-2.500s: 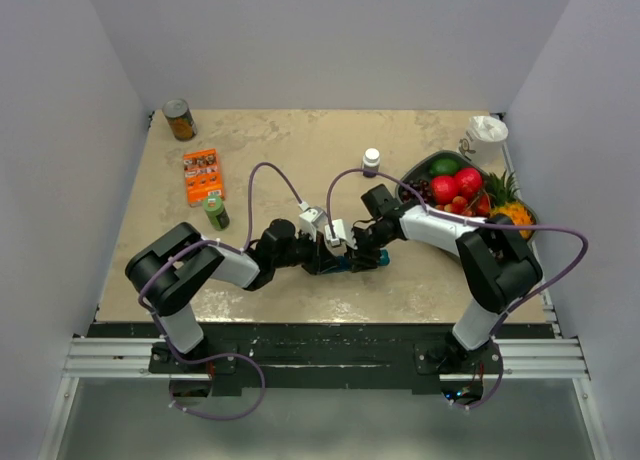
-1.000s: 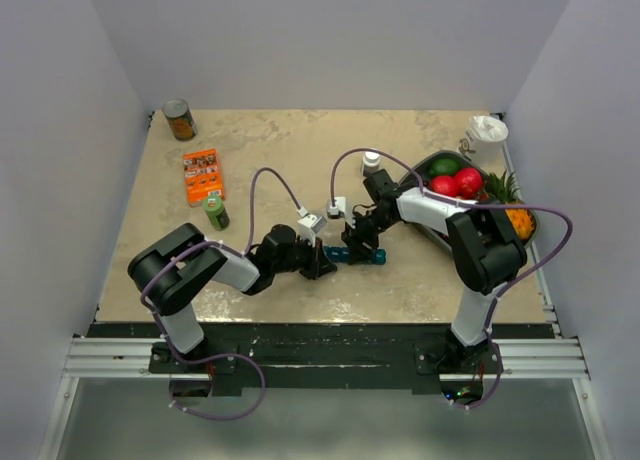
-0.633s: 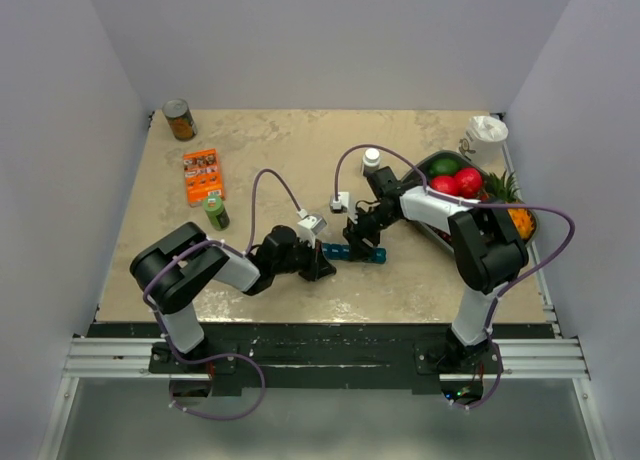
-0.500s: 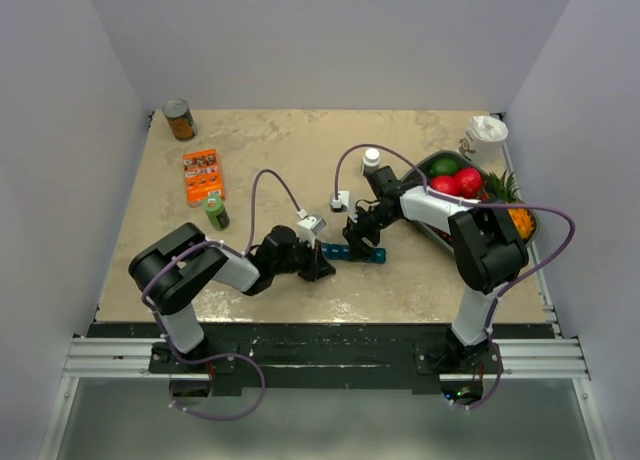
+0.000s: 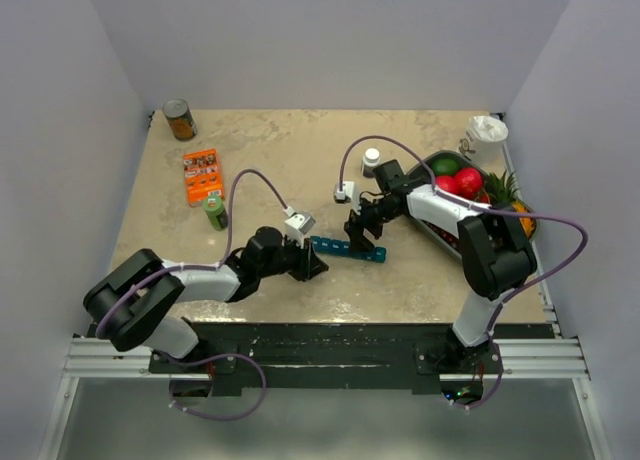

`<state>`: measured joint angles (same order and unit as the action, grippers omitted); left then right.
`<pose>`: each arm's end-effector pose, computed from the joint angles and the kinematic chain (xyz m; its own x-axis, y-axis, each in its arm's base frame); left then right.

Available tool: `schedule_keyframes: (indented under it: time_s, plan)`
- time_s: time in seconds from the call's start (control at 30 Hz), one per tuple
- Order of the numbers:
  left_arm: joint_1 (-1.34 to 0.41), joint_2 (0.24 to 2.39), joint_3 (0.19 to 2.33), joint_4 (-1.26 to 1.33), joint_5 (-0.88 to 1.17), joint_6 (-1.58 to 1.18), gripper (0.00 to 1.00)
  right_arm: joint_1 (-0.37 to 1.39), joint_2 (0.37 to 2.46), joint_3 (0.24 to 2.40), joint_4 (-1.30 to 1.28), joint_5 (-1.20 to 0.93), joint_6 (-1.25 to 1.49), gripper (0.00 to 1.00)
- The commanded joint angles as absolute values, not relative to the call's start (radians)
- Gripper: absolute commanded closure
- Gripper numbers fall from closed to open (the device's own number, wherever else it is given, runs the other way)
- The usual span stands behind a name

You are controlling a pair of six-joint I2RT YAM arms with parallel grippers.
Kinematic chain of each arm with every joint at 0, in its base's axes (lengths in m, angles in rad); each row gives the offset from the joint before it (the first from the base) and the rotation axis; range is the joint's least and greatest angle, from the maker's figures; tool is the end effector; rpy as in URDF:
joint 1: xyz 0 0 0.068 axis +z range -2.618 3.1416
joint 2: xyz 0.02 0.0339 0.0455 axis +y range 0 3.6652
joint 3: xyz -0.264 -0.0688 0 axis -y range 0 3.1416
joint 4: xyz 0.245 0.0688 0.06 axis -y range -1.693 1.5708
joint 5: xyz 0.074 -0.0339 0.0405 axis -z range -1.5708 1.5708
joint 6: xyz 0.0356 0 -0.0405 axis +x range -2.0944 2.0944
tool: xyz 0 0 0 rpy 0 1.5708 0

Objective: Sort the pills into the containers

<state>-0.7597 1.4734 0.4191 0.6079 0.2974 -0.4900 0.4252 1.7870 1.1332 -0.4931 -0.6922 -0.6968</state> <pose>0.1849 -0.1900 0.1462 -0.6763 0.0218 -0.7363 0.6028 0.5910 -0.5361 0.3088 0.1648 0.1775 -0.2795 -0.6689 -0.6888 -0.9598 0.2135 0.1822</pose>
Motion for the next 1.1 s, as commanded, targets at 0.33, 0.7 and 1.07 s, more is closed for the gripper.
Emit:
schedule_keyframes:
  time_s: [0.33, 0.7, 1.07]
  plan:
    - [-0.706, 1.569, 0.626, 0.557, 0.204, -0.495, 0.74, 0.477, 1.712, 1.094, -0.399, -0.641, -0.704, 0.2]
    - [-0.703, 1.715, 0.701, 0.591, 0.23, -0.515, 0.75, 0.517, 1.738, 1.083, -0.368, -0.566, -0.703, 0.22]
    - [-0.698, 1.775, 0.693, 0.617, 0.221, -0.537, 0.77, 0.546, 1.758, 1.078, -0.36, -0.514, -0.715, 0.27]
